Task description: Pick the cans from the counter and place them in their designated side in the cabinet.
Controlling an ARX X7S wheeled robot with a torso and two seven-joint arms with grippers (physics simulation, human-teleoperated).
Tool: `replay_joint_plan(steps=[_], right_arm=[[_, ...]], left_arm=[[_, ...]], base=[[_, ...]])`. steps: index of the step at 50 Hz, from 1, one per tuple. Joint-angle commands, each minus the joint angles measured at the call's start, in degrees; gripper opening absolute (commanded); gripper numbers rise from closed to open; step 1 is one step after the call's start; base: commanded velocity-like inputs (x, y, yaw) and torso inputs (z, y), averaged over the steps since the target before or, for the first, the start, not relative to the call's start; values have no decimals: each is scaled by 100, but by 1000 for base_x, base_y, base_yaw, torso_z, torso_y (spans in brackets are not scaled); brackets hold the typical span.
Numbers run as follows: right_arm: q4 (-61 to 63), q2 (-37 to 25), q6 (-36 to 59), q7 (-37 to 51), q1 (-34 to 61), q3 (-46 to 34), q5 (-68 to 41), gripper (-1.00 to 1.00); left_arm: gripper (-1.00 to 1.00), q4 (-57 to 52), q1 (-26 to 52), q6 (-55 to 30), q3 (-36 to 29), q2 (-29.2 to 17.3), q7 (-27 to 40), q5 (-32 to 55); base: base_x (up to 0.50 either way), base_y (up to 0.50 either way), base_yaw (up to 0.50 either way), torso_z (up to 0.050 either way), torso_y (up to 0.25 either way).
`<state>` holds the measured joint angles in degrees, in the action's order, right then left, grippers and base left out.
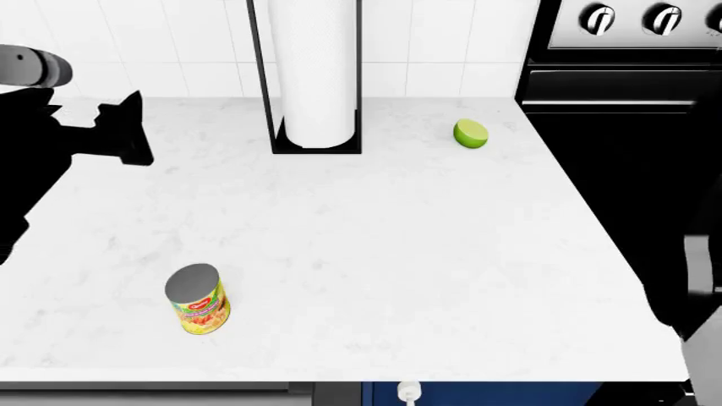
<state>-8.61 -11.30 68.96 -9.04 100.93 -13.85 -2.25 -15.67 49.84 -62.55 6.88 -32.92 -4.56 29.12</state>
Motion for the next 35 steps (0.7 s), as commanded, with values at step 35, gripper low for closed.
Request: replay_joint_plan(steps=[35], right_arm=[[4757,-1331,2089,4533,-3003,1502,-5512,100]], left_arm=[[100,-1052,-674,-94,868,368,276,568]], base=[[0,0,0,0,0]])
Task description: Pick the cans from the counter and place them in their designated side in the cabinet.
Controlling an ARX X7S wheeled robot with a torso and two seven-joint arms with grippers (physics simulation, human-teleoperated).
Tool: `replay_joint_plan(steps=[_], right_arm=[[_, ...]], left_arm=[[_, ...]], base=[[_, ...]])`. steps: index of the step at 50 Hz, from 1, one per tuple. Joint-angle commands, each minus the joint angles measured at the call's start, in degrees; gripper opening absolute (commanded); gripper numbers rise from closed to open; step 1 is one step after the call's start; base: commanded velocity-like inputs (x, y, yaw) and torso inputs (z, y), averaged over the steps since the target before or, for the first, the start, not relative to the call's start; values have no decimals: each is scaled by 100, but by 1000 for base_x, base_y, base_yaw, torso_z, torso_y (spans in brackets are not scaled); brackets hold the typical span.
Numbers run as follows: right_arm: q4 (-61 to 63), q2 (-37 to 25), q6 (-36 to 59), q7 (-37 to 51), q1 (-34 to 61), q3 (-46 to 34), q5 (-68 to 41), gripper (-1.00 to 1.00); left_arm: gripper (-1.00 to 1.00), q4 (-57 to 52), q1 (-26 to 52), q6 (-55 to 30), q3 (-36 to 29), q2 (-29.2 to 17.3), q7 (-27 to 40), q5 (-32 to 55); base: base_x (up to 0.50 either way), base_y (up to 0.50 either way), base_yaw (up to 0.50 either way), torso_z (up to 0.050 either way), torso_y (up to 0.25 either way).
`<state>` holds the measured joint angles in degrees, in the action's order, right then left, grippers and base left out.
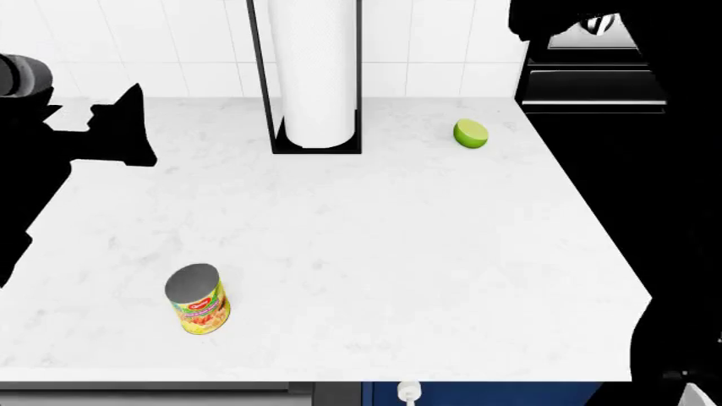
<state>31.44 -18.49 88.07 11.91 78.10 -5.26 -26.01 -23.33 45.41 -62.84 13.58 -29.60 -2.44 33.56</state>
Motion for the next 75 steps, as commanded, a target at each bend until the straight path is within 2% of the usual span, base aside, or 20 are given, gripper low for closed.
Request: replay_joint_plan(steps=[1,11,20,27,31,36,43,45,46,48,52,58,75], right_arm=[[775,-653,175,2690,-771,723,-3462,100],[894,-857,42,4074,-1197,1166,-5249,100],[1329,-883,-292,4547,-1956,1498,-5825,100],[1461,-957,-488,4706,-2255,1669,-6008,100],[1820,-1131,-632,5201,-2718,1882,-6607,100],[2214,-1088,-778,5055,-3394,2169,-6535,100],[2455,-850,-966,4472,-4098,2400,-6143,100],[2594,-590,-1110,3782,-4415,2120,-5116,100],[2622,-518,-1560,3195,-4777,1585,-4257,100],[2449,-505,-2395,2581,-5318,742,-2683,100],[2079,-457,-3231,2197,-5794,109,-1726,100],[1887,-446,-3592,2071,-6019,-183,-1356,100],[1726,-482,-3960,1930,-6175,-310,-1171,100]], left_arm=[[100,-335,-263,-67,217,37,78,130],[100,-472,-529,143,201,168,64,128],[100,-950,-1140,227,481,256,61,264],[100,-1510,-1633,-2,1129,329,129,638],[100,-1757,-1915,-55,1430,410,160,787],[100,-1968,-2368,125,1537,563,131,753],[100,-1921,-2670,397,1548,735,79,641],[100,-1868,-2716,465,1522,759,74,585],[100,-1860,-2741,486,1522,766,76,569],[100,-1865,-2789,509,1540,770,73,561],[100,-1817,-2885,633,1535,781,53,475],[100,-1755,-2950,753,1468,794,46,380],[100,-1737,-2983,894,1418,763,70,309]], base=[[0,0,0,0,0],[0,0,0,0,0],[0,0,0,0,0],[0,0,0,0,0],[0,0,0,0,0],[0,0,0,0,0],[0,0,0,0,0],[0,0,0,0,0],[0,0,0,0,0],[0,0,0,0,0],[0,0,0,0,0],[0,8,0,0,0],[0,412,0,0,0]])
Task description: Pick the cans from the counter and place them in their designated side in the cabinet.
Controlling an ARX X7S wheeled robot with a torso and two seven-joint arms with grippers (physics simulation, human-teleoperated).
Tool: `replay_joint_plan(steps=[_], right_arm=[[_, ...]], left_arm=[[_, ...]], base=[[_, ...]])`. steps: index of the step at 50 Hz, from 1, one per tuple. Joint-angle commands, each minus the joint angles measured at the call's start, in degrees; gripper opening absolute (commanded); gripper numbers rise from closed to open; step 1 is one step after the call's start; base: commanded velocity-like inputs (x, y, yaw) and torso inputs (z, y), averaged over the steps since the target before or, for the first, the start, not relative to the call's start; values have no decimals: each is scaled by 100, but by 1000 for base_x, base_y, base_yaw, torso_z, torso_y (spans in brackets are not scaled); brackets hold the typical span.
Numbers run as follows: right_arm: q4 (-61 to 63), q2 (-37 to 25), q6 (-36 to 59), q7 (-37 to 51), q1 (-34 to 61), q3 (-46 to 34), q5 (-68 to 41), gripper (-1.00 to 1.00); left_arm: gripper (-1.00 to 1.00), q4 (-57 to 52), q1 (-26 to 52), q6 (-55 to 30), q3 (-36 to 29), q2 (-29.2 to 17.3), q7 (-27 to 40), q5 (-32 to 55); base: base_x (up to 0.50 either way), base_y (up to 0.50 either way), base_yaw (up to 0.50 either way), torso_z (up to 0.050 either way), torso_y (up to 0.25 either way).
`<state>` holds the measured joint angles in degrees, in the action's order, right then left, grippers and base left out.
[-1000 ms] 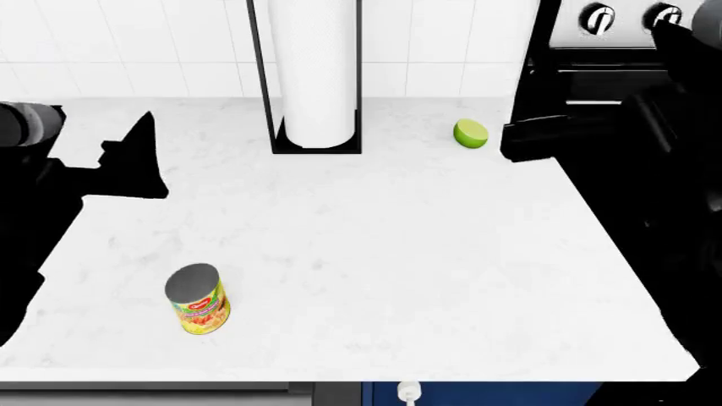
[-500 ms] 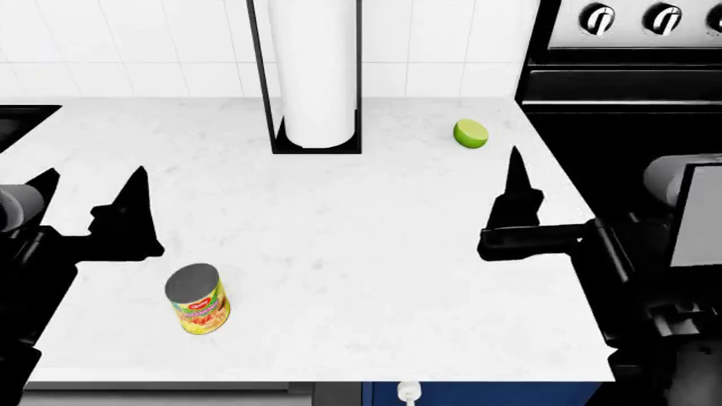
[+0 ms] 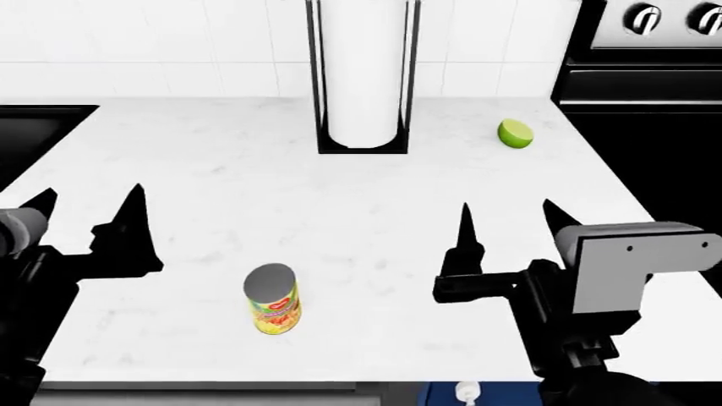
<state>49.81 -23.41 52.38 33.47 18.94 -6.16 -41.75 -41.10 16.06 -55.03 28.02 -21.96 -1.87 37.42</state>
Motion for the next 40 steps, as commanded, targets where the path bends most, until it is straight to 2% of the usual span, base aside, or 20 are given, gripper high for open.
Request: replay_joint_plan(steps=[1,13,22,28,33,40], right_arm=[[-100,2,-397,-227,-273,-210,395,100],[-208,-24,-556,-293,-326,-263,463,100],[-254,-57,-719,-284,-356,-602,837,100],[-324,-118,-881,-386,-357,-1094,1222,100],[-340,-91,-1005,-671,-470,-1157,953,100],[-55,-308,-688,-892,-488,-1561,819,100]], left_arm=[[100,47,-46,121,-34,-1,16,-84],[100,59,-76,168,-57,-9,36,-91],[100,133,-138,285,-140,-12,20,-179],[100,204,-180,369,-184,-2,12,-238],[100,278,-210,443,-227,6,10,-299],[100,343,-231,511,-263,2,15,-350]], base=[[0,414,0,0,0],[0,413,0,0,0],[0,0,0,0,0],[0,0,0,0,0],[0,0,0,0,0],[0,0,0,0,0]])
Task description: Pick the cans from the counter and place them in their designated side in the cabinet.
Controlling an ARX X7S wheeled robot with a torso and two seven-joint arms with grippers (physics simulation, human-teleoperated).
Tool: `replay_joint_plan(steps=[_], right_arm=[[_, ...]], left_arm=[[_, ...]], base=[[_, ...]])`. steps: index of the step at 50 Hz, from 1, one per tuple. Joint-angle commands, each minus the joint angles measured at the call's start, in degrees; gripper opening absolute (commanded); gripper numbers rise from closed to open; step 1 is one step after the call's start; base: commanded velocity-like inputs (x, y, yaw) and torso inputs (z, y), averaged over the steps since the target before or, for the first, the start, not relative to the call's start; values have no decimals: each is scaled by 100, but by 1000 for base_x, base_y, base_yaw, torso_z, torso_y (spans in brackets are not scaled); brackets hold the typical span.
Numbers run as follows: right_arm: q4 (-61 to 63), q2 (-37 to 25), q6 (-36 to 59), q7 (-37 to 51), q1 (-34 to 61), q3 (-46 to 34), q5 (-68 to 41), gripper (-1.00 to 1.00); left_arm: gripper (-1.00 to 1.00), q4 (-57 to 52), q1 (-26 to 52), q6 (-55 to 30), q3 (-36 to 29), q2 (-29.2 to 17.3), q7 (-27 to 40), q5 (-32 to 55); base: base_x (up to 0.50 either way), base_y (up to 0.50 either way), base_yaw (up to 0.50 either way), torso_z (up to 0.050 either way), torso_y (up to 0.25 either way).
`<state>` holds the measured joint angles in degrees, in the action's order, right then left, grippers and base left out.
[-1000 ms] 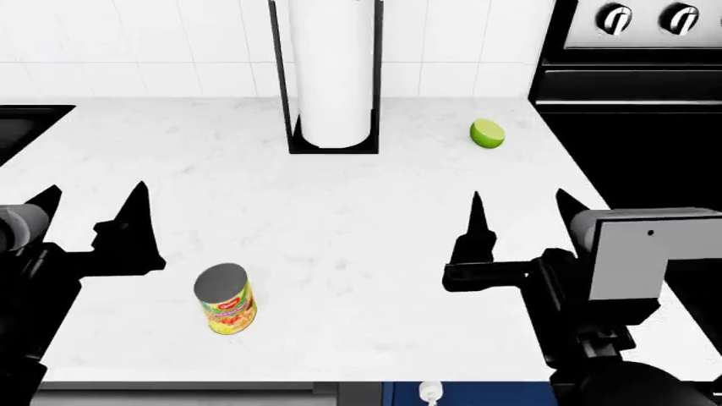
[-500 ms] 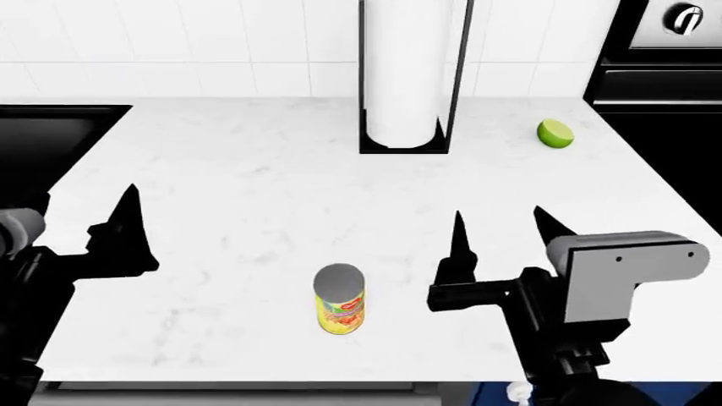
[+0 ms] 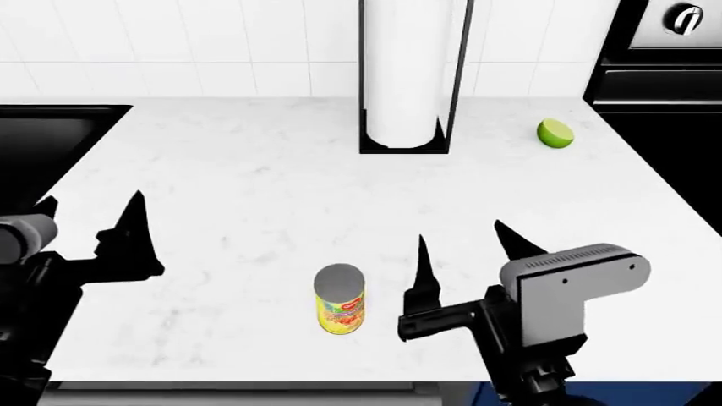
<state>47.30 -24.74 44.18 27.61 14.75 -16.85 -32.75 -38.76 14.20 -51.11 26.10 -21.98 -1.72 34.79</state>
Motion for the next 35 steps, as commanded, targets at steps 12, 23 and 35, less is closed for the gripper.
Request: replay_joint_plan(steps=[12,23,35], right_arm=[[592,-371,516,-311,-147,-758,-349,100],[732,-534,508,-173,-189,-703,-498,100],[956,-718,468,83,-345,-518,-550,100]], left_arm=[[100,151,-24,133,-93,-5,33,-78],[100,139,-39,136,-104,-15,54,-54],[100,153,-42,165,-134,-23,76,-51]], base=[[0,0,0,0,0],[0,0,0,0,0],[0,0,0,0,0]])
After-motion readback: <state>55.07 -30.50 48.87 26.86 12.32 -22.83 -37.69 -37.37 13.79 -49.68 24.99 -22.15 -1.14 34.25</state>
